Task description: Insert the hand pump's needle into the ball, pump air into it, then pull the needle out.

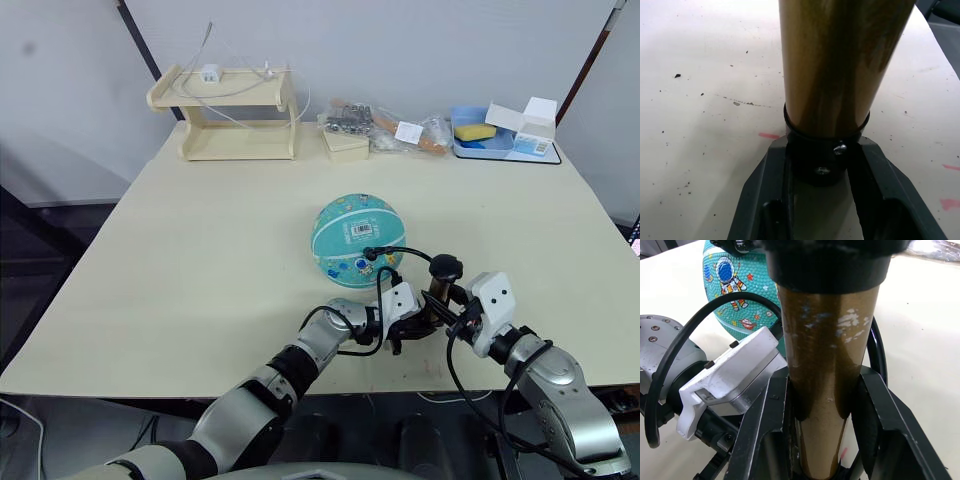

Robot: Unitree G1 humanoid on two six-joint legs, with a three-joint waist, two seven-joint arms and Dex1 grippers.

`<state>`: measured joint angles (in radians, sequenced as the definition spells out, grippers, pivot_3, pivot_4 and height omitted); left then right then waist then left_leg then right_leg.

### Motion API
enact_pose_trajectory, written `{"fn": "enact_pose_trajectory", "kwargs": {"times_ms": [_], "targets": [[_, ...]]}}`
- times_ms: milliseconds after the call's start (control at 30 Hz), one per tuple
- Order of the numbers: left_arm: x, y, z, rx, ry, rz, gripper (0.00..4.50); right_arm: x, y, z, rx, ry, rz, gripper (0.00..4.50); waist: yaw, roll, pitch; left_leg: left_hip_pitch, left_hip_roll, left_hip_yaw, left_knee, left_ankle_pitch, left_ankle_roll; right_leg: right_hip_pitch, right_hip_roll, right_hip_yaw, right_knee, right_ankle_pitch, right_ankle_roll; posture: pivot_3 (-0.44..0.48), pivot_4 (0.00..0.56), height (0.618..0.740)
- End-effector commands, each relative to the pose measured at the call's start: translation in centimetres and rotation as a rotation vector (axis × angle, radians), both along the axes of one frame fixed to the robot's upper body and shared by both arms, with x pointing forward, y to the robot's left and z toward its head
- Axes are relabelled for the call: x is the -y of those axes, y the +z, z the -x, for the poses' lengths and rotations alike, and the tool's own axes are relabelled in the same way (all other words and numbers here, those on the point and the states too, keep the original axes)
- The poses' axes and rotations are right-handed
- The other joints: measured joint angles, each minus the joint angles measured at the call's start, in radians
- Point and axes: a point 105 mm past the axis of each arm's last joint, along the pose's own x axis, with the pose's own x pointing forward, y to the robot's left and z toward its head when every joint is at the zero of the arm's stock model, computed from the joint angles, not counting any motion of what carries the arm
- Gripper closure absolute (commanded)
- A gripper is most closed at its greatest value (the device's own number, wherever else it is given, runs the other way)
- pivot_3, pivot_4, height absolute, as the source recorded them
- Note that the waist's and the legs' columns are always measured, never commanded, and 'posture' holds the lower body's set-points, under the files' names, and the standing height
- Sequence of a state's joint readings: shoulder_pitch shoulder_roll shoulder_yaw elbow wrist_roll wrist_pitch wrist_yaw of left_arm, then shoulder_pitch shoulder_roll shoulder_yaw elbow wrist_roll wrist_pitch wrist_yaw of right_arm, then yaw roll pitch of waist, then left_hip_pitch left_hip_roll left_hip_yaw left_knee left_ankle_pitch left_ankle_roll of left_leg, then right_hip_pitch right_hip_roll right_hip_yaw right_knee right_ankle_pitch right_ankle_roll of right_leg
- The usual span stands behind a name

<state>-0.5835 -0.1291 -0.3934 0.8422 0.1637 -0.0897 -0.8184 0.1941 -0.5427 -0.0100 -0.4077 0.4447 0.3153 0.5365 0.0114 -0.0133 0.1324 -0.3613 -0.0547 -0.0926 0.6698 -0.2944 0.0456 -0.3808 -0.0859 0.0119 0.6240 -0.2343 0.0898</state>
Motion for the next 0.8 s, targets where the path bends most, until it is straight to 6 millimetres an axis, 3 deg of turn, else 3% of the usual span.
{"fn": "enact_pose_trajectory", "kwargs": {"times_ms": [33, 600, 767, 800], "targets": [[1.0, 1.7, 0.3, 0.020, -0.039, 0.060, 3.47, 0.4, -4.8, 1.7, -0.222, -0.013, 0.058, 3.53, 0.000, 0.001, 0.001, 0.000, 0.000, 0.000, 0.000, 0.000, 0.000, 0.000, 0.000, 0.000, 0.000, 0.000, 0.000, 0.000, 0.150, 0.740], [1.3, 2.6, 0.3, 0.056, -0.064, 0.030, 3.47, -0.1, -4.8, 2.7, -0.230, -0.016, 0.057, 3.53, 0.002, 0.004, 0.008, -0.001, -0.001, 0.000, 0.000, 0.000, 0.000, -0.001, 0.000, 0.000, 0.000, 0.000, 0.000, 0.000, 0.150, 0.740], [1.3, 2.8, 0.8, 0.060, -0.103, 0.039, 1.03, 0.3, -4.6, 2.5, -0.227, -0.031, 0.056, 3.53, 0.002, 0.003, 0.009, -0.001, -0.001, 0.000, 0.000, 0.000, 0.000, -0.001, -0.001, 0.000, 0.000, 0.000, 0.000, 0.000, 0.150, 0.740], [1.2, 2.9, 0.8, 0.063, -0.107, 0.043, 0.82, 0.4, -4.6, 2.4, -0.226, -0.035, 0.057, 3.53, 0.002, 0.002, 0.010, -0.001, -0.001, 0.000, 0.000, 0.000, 0.000, -0.001, -0.001, 0.000, 0.000, 0.000, 0.000, 0.000, 0.150, 0.740]]}}
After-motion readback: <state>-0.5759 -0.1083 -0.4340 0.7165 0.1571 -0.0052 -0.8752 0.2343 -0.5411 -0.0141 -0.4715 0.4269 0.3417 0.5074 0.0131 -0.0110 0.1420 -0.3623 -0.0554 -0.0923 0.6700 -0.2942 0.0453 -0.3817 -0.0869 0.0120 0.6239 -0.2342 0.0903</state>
